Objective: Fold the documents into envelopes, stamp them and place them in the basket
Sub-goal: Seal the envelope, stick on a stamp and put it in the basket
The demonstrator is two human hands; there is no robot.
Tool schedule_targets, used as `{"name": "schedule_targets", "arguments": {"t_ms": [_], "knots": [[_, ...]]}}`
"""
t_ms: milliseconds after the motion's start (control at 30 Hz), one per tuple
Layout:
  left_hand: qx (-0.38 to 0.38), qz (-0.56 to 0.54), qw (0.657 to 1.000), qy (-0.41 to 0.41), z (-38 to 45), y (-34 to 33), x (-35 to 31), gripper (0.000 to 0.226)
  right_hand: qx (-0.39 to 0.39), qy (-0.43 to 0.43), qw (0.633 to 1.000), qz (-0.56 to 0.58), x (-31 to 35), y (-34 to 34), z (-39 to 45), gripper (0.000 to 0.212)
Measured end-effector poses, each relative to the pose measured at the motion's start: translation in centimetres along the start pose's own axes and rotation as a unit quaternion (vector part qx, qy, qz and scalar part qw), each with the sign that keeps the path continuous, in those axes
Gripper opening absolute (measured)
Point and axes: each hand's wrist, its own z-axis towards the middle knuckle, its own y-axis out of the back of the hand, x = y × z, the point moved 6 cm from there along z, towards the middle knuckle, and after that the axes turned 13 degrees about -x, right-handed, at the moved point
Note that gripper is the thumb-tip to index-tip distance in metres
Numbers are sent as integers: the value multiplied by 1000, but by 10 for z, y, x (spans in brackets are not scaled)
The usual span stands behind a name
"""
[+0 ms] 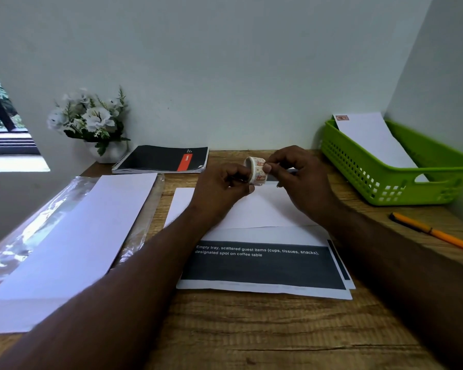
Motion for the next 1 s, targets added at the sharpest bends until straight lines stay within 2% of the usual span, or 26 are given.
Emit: {"name": "schedule_targets", "arguments": {"t_ms": [300, 433, 600, 633, 700, 800, 933, 1000], "knots": [[-15, -55, 997, 47, 0, 1, 3, 26, 17, 39, 999, -13, 7, -7, -3, 6], [-20, -68, 996, 52, 2, 2, 4, 27, 38, 7, 999, 12, 8, -9, -5, 6], [-14, -78, 996, 51, 2, 1, 0, 27, 30, -78, 993, 85, 3, -6, -4, 46], [-10, -78, 996, 50, 1, 1, -1, 27, 25, -92, 992, 87, 1, -5, -4, 46], [-1, -74, 996, 48, 0, 0, -2, 25, 11, -95, 993, 61, -3, -4, -3, 31], [4, -50, 998, 37, 1, -1, -1, 22, -3, -56, 998, 31, 0, -1, -2, 10], [-15, -34, 999, 29, 6, 4, 3, 22, 11, -9, 999, 47, 8, -4, -5, 9], [-37, -28, 999, 24, 8, 9, 5, 23, 14, -16, 997, 70, 10, -5, -6, 10]]}}
